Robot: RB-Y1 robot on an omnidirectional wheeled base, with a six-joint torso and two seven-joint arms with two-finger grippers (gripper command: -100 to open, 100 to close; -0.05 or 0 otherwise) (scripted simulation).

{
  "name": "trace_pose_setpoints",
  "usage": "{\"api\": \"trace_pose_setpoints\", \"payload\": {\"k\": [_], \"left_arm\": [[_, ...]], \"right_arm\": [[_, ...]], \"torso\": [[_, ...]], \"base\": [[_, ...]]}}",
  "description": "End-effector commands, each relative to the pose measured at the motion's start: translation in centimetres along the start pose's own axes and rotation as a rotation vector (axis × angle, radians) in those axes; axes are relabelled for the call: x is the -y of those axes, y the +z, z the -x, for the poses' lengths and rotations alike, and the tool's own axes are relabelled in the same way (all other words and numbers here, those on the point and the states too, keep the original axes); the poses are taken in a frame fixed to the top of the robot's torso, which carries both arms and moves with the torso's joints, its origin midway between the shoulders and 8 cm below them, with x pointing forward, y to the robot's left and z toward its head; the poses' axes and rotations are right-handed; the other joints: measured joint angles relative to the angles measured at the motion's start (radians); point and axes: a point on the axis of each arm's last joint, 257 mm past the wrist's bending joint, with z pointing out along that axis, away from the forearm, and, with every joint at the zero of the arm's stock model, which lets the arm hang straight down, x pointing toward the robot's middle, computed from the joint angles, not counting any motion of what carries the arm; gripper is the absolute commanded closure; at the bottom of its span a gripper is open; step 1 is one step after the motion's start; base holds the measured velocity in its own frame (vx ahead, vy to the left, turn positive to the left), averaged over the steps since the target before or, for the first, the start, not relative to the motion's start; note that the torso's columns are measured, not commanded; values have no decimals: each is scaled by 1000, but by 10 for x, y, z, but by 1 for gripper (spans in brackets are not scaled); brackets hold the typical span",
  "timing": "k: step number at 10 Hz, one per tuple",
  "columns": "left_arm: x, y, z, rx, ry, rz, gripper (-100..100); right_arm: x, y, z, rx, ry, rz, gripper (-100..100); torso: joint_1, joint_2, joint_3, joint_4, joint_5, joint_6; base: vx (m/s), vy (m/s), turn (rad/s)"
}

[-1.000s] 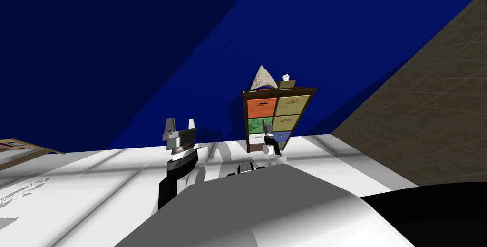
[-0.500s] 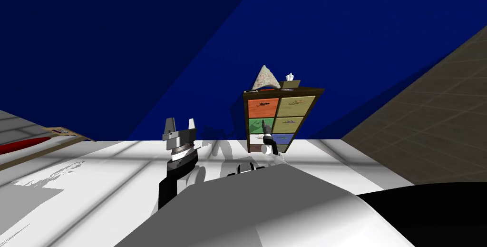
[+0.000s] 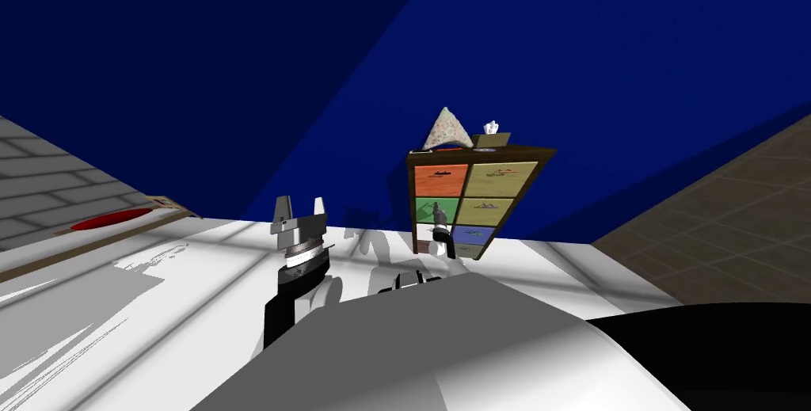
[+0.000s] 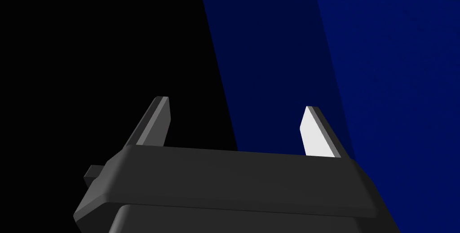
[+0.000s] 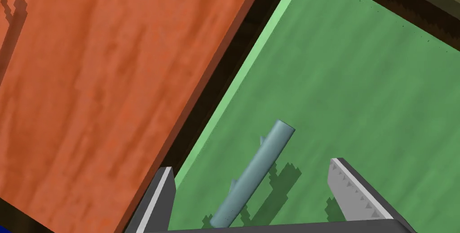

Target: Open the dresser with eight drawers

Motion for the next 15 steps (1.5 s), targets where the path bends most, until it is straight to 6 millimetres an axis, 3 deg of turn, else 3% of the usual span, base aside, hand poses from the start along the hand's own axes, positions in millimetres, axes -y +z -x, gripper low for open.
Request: {"api": "trace_pose_setpoints", "payload": {"k": [1, 4, 5, 6, 7, 8, 15], "left_arm": [[0, 0, 0, 0, 0, 0, 0], [0, 0, 0, 0, 0, 0, 0], [0, 0, 0, 0, 0, 0, 0], [0, 0, 0, 0, 0, 0, 0], [0, 0, 0, 0, 0, 0, 0], [0, 0, 0, 0, 0, 0, 0], [0, 0, 0, 0, 0, 0, 0]], "right_arm": [[3, -11, 26, 12, 127, 55, -100], [11, -23, 50, 23, 211, 93, -100], [9, -19, 46, 21, 198, 87, -100], [21, -10, 51, 29, 204, 85, -100], [14, -15, 48, 23, 204, 86, -100], [15, -15, 48, 25, 203, 86, 100], [25, -14, 55, 39, 206, 78, 100]], "torso": [[0, 0, 0, 0, 0, 0], [2, -1, 0, 0, 0, 0], [2, -1, 0, 0, 0, 0], [1, 0, 0, 0, 0, 0], [-2, -3, -2, -1, 0, 0], [0, -1, -1, -1, 0, 0], [-3, -7, -4, -1, 0, 1]], "base": [[-20, -63, 144], [-11, -34, 58], [-3, -6, 6], [56, -55, -66], [38, -35, -11], [6, -6, 3], [-163, 52, -17]]}}
